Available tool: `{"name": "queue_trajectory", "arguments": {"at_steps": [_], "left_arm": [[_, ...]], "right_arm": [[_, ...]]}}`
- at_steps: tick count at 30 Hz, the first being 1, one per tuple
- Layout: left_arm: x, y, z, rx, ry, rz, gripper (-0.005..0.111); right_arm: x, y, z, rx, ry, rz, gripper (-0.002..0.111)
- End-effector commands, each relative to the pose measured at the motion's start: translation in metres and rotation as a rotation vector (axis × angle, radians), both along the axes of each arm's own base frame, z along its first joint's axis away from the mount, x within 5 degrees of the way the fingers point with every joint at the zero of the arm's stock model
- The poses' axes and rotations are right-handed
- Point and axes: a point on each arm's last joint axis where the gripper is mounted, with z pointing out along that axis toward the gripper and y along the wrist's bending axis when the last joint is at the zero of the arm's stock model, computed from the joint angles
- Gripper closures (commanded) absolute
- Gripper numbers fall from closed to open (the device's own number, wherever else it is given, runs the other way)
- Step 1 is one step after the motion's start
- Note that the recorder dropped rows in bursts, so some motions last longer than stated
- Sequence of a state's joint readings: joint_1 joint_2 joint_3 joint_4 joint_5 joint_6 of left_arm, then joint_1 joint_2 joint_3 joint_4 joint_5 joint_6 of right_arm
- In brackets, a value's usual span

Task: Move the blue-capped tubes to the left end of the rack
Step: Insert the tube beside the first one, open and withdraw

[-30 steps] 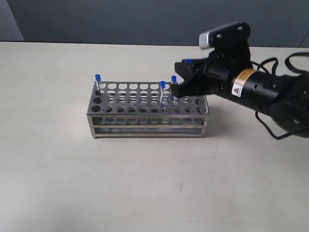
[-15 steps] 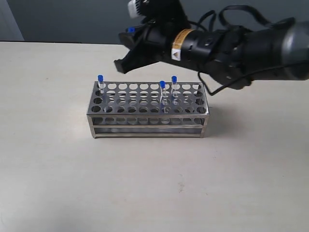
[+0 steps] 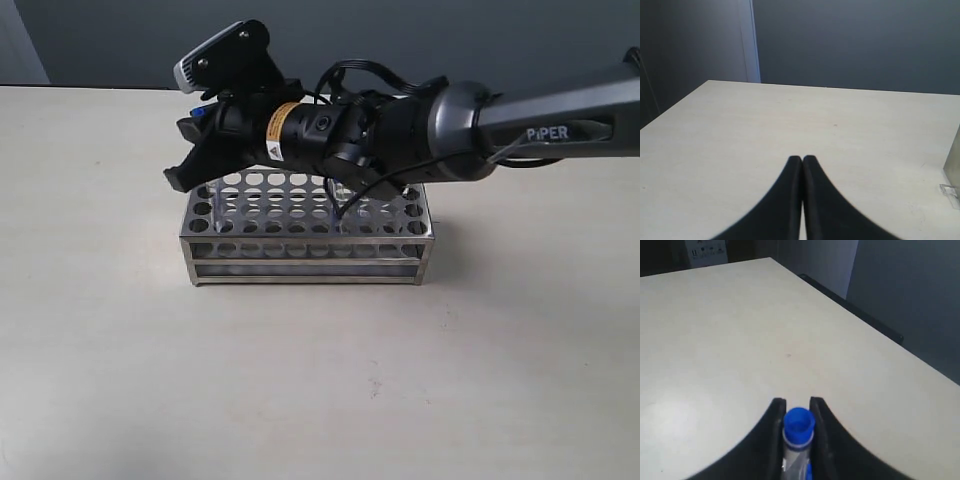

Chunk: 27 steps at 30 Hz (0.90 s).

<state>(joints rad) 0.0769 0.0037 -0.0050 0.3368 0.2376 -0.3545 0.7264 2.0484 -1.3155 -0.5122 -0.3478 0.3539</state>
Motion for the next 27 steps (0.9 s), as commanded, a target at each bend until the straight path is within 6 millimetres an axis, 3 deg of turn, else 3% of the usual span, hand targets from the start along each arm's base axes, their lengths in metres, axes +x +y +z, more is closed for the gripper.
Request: {"name": "queue_trajectory", "arguments": {"at_steps": [1,15,20,24,27], "left_arm": [[0.0,-0.001,-0.001,-0.004,-0.005,-0.009,0.106],[0.0,-0.001,-0.001,-0.006,-0.005,-0.008,0.106],[0.0,-0.001,-0.001,-0.006,-0.005,-0.008,0.106],[0.0,-0.001,-0.001,-0.006,-0.005,-0.008,0.106],[0.0,-0.001,-0.001,-0.006,-0.005,-0.008,0.106]], "right_arm": [[-0.003,0.005,-0.004,0.003,0.012,0.01,0.108],[-0.009,0.013,-0.024,-0.055,0.05,0.05,0.107],[-0.009,0.012,-0.025,-0.069,0.064,0.044,0.077],[-0.01,0.002,0.01,-0.132,-0.023,0.022,0.073],[-0.006,-0.027,0.044,-0.142,-0.052,-0.058,0.073]]}}
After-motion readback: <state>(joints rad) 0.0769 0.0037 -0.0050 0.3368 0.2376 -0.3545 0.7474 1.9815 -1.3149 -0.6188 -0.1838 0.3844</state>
